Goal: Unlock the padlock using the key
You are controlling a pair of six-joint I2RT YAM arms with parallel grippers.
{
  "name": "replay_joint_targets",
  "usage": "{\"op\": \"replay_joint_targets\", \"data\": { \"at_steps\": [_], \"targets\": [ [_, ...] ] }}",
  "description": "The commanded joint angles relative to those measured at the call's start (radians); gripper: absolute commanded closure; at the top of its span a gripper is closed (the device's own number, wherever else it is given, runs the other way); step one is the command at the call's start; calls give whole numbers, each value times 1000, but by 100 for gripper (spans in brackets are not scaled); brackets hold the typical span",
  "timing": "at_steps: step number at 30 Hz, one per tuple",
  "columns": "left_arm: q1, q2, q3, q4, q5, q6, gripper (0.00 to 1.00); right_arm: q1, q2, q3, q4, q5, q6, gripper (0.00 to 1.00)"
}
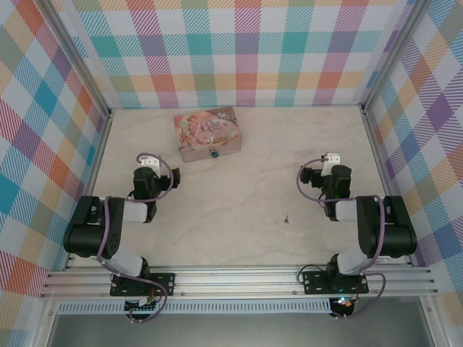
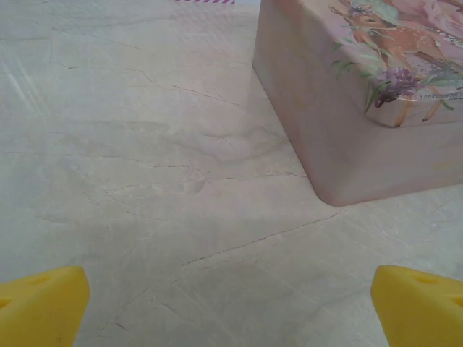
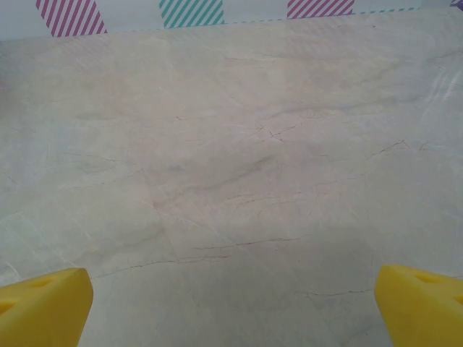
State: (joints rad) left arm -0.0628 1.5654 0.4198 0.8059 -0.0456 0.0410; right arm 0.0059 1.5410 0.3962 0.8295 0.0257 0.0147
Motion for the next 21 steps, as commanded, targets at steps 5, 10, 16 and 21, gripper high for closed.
{"op": "replay_joint_targets", "data": {
  "at_steps": [5,10,16,21],
  "targets": [
    [6,1,7,-8,-7,-10,0,1,-6,3,25,6,11,0],
    [6,1,7,-8,-7,-11,0,0,-5,3,23,6,10,0],
    [5,1,7,-8,-7,-10,0,1,-5,4,23,5,11,0],
    [5,-12,12,-25,-7,-12,0,2,-20,5,13,14,18,0]
  ]
}}
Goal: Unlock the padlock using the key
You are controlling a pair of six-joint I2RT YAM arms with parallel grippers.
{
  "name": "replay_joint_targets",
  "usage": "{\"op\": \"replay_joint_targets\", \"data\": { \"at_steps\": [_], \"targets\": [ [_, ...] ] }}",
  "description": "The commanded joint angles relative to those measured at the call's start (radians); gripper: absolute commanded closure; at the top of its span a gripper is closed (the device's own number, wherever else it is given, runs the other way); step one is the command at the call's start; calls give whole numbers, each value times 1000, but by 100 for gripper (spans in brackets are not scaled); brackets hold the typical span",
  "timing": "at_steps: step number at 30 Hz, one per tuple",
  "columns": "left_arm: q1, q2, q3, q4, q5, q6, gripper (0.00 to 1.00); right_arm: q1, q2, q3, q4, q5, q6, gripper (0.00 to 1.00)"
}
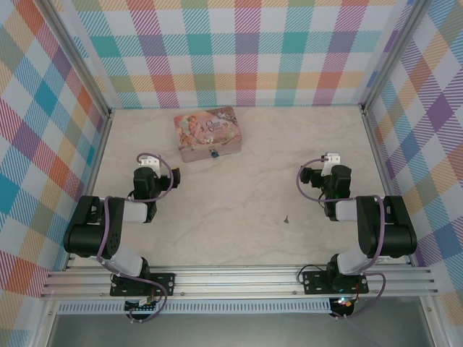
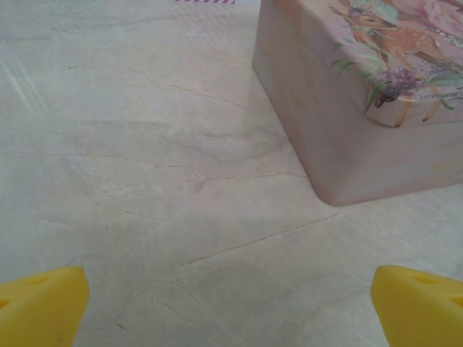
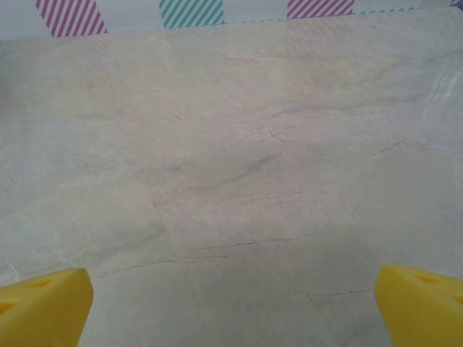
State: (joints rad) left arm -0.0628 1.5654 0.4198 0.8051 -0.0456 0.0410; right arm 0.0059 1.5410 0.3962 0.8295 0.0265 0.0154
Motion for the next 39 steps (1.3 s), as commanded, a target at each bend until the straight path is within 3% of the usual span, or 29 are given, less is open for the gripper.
{"op": "replay_joint_targets", "data": {
  "at_steps": [1,5,13,19,22,25,29,39],
  "targets": [
    [5,-32,31,-73,-2,-9,0,1,-35,7,-4,21,21,0],
    [5,-162,180,-442,-3,-52,2,2,-187,22,-176,22,37,0],
    [3,-382,260,-710,46,-283,0,2,-471,168,-768,-111,211,0],
    [-36,-606,171,-764,60,-346,0,59,-601,230,-1122,-182,339,0],
    [-55,-695,99,-767,75,-393,0,143,-585,258,-1286,-154,382,0],
    [-100,-756,45,-765,101,-476,0,293,-520,284,-1409,-59,418,3],
    [-185,-807,-19,-741,89,-571,0,455,-404,293,-1502,40,478,12],
    [-296,-791,-43,-695,37,-595,0,589,-168,347,-1474,80,507,43]
  ]
}}
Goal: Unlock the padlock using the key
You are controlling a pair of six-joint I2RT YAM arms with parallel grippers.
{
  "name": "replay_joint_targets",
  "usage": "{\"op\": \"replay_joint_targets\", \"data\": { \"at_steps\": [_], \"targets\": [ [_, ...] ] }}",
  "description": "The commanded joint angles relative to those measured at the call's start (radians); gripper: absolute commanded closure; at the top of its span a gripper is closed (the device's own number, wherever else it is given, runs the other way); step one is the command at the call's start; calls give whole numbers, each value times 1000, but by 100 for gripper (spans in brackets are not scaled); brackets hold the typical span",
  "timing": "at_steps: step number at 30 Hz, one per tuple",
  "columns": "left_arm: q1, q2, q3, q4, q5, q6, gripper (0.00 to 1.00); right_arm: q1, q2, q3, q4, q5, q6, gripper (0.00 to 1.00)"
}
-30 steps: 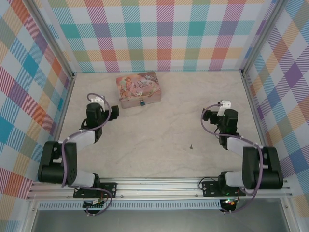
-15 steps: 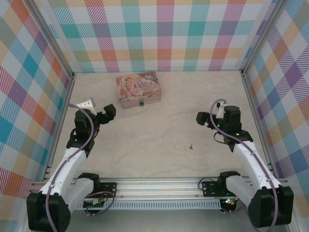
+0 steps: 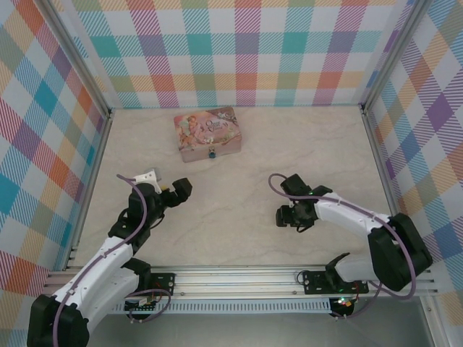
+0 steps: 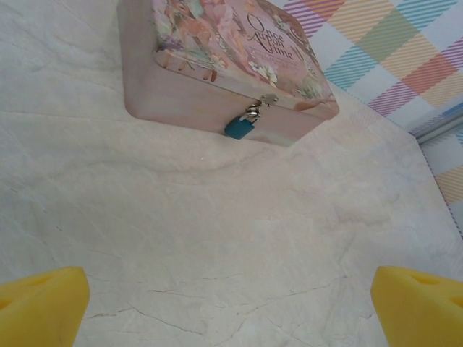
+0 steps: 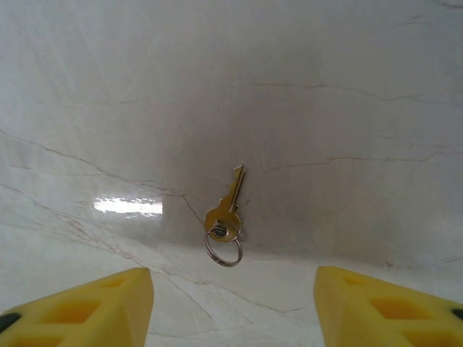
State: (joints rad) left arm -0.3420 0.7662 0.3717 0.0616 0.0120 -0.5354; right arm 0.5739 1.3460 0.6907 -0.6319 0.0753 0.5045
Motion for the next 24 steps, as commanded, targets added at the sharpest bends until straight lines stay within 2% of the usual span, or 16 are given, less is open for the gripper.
{"op": "replay_joint_targets", "data": {
  "at_steps": [1,7,14,24],
  "targets": [
    [-21,15,8,49,-20,-17,0,28,43,62,-14,35,19,45],
    [-37,49,22,61,-33,-9,0,53,112,86,-13,61,24,56],
    [-45,74,29,68,-41,-9,0,57,129,80,-21,86,23,63],
    [-54,96,41,74,-39,-8,0,57,146,60,11,90,24,80]
  ]
}}
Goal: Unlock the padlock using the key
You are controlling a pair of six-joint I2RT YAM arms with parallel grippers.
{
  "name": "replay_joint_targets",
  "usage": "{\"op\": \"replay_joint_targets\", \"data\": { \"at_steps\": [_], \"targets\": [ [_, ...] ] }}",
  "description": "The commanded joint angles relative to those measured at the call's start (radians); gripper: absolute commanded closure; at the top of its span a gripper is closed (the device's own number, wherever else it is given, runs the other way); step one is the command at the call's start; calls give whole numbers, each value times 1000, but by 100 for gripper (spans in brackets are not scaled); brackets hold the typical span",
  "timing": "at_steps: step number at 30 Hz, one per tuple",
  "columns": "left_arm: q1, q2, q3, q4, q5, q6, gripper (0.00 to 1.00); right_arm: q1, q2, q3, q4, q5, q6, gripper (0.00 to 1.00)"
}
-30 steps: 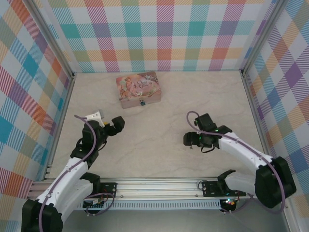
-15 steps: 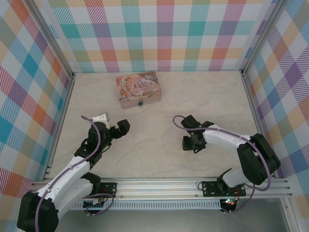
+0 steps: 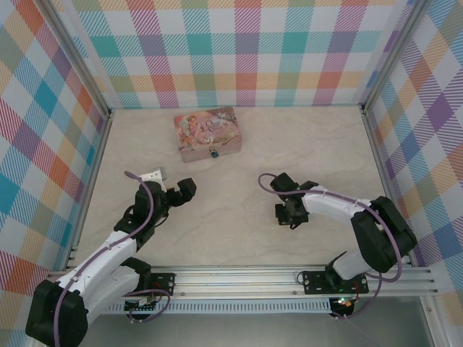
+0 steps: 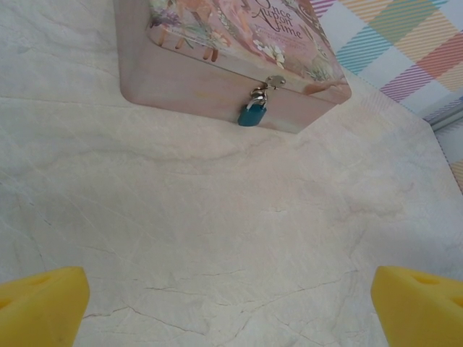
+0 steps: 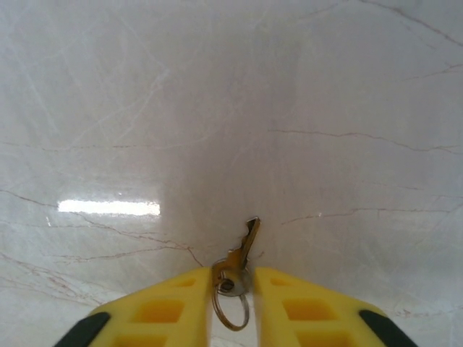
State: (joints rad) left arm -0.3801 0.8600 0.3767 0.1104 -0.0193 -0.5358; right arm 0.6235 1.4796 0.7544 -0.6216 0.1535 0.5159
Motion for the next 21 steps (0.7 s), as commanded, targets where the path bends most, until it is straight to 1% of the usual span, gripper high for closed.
{"op": "replay_joint_targets", "data": {
  "at_steps": [1,4,12,13,16,21],
  "targets": [
    [-16,2,36,24,-8,-8,0,7,15,-4,3,14,13,83],
    [-19,2,39,23,-6,-5,0,7,20,-10,9,13,12,89],
    [-32,1,42,29,11,-2,0,7,20,-33,27,4,12,100],
    [-35,2,43,32,15,-4,0,8,11,-34,34,-1,10,100],
    [-45,9,55,38,26,-21,0,8,-49,-49,76,-23,6,100],
    [-65,38,105,52,75,-78,0,9,-231,-108,242,-110,-4,100]
  ]
}}
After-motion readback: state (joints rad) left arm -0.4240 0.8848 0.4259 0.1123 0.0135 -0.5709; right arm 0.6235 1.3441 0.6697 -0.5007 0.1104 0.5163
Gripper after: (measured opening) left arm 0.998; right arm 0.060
